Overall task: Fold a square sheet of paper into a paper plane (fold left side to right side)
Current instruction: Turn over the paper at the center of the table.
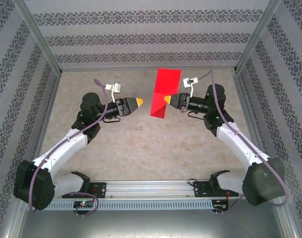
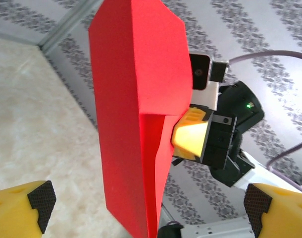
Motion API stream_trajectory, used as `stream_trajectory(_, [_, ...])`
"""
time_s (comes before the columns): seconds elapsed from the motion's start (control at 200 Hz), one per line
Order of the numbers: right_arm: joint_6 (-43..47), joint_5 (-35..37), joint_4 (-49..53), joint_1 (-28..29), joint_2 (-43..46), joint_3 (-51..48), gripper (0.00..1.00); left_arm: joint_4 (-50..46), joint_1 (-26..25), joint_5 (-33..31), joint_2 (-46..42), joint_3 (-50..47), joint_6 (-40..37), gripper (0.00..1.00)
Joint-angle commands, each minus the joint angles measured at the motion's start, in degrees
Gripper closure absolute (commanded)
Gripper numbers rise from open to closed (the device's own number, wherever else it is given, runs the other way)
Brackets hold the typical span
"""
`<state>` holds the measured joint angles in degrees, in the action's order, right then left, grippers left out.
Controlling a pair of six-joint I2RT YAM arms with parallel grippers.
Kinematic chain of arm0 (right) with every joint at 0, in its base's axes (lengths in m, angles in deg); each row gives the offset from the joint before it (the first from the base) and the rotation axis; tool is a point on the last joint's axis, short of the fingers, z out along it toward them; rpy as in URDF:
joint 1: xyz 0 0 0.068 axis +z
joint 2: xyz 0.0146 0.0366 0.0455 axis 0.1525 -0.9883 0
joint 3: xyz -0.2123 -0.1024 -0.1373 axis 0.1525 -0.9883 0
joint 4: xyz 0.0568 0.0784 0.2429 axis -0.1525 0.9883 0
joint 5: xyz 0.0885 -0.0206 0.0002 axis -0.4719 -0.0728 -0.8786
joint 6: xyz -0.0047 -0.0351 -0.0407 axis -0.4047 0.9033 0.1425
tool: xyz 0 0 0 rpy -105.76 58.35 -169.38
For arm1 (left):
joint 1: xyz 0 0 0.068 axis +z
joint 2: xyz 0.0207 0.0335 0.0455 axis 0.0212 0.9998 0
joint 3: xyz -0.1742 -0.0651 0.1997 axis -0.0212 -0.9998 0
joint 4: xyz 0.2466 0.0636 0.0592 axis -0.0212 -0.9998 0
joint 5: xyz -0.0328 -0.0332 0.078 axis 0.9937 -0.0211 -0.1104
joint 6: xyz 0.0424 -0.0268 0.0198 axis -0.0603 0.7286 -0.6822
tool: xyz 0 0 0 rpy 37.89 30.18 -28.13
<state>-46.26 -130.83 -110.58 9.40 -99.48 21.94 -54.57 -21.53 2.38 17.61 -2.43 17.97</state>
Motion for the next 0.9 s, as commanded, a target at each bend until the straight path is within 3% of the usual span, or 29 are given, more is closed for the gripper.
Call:
stream_trajectory(0.0, [2.1, -1.2, 1.5, 2.3, 1.1, 2.0, 1.00, 6.4, -2.1, 2.0, -1.6, 1.6, 1.2, 0.00])
stream_trajectory(0.205, [2.2, -1.2, 1.1, 5.5, 1.1, 4.5, 1.00, 3.6, -5.3, -0.1, -1.2, 3.7, 0.0, 0.00])
stream_trajectory(0.3, [2.2, -0.8, 1.0, 6.2, 1.2, 4.8, 1.00, 5.1, -6.4, 0.1, -0.5, 4.1, 0.3, 0.05])
stream_trajectory(0.48, [1.3, -0.5, 0.2, 6.4, 1.3, 4.0, 1.00, 5.9, -7.1, -1.7, -0.5, 4.5, 1.5, 0.31])
stream_trajectory(0.654, [1.0, -0.2, -0.4, 6.4, 1.5, 3.2, 0.94, 5.6, -7.2, -2.1, -0.6, 4.4, 1.7, 0.57])
stream_trajectory(0.799, [1.8, 0.2, 0.5, 6.3, 2.0, 2.7, 0.83, 2.3, -7.3, -3.7, -1.1, 4.6, -0.1, 0.79])
stream_trajectory(0.894, [4.9, 1.6, 5.2, 5.8, 3.3, 2.7, 0.70, -4.7, -7.5, -6.9, -2.4, 5.1, -4.1, 0.89])
